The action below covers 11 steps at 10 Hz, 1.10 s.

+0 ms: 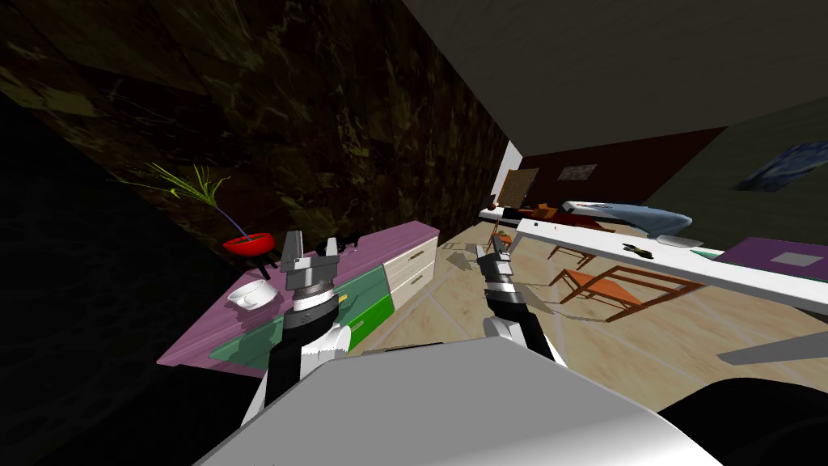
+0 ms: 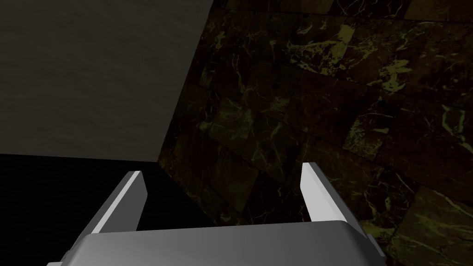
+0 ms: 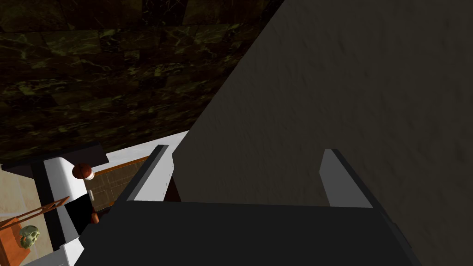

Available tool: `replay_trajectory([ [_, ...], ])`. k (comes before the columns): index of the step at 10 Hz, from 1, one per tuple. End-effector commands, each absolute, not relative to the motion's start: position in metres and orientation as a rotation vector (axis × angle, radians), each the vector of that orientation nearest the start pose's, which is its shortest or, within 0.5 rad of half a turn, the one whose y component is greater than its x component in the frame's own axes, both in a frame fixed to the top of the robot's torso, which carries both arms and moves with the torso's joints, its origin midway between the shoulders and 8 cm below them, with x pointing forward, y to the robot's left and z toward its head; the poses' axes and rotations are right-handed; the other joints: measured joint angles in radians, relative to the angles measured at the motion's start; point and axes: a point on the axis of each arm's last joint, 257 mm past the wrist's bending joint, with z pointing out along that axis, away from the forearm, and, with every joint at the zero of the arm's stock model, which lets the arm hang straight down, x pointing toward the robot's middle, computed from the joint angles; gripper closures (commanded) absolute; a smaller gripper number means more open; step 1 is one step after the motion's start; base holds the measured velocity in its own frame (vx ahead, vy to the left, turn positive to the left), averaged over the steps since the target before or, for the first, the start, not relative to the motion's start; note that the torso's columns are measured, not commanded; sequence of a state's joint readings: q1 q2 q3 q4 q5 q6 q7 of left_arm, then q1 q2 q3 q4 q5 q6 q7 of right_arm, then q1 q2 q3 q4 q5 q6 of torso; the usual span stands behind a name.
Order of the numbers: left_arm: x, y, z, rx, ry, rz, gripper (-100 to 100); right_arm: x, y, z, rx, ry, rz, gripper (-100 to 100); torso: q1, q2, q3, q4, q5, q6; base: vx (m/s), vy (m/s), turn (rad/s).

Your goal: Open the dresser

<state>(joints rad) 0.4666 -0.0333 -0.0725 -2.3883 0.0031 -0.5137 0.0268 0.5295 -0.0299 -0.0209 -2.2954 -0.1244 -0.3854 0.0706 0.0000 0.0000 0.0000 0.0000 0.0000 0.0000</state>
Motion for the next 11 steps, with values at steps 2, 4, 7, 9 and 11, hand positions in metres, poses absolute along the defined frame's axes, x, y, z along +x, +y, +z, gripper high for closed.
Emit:
replay_trajectory([
  [2, 0.3198, 0.2535, 0.0841, -0.577, 0.466, -1.444, 0, 0.3538, -0.3025, -0.0003, 0.784, 0.669, 1.259, 0, 0.0, 0.104, -0.209, 0.105, 0.0, 0.0, 0.0, 0.0, 0.0],
  [4, 0.3197, 0.2535, 0.0842, -0.577, 0.466, -1.444, 0, 0.3537, -0.3024, -0.0003, 0.784, 0.669, 1.259, 0, 0.0, 0.248, -0.497, 0.248, 0.0, 0.0, 0.0, 0.0, 0.0],
  [7, 0.3197, 0.2535, 0.0842, -0.577, 0.466, -1.444, 0, 0.3537, -0.3024, -0.0002, 0.783, 0.669, 1.259, 0, 0.0, 0.47, -0.939, 0.47, 0.0, 0.0, 0.0, 0.0, 0.0],
  [9, 0.3197, 0.2535, 0.0843, -0.577, 0.466, -1.444, 0, 0.3537, -0.3024, -0.0002, 0.783, 0.669, 1.259, 0, 0.0, 0.618, -1.234, 0.617, 0.0, 0.0, 0.0, 0.0, 0.0],
  [11, 0.3264, 0.2459, 0.0744, -0.545, 0.545, -1.446, -100, 0.3538, -0.3025, -0.0005, 0.784, 0.669, 1.259, 0, -0.001, 0.724, -1.452, 0.724, 0.0, 0.0, 0.035, -0.035, 0.021],
])
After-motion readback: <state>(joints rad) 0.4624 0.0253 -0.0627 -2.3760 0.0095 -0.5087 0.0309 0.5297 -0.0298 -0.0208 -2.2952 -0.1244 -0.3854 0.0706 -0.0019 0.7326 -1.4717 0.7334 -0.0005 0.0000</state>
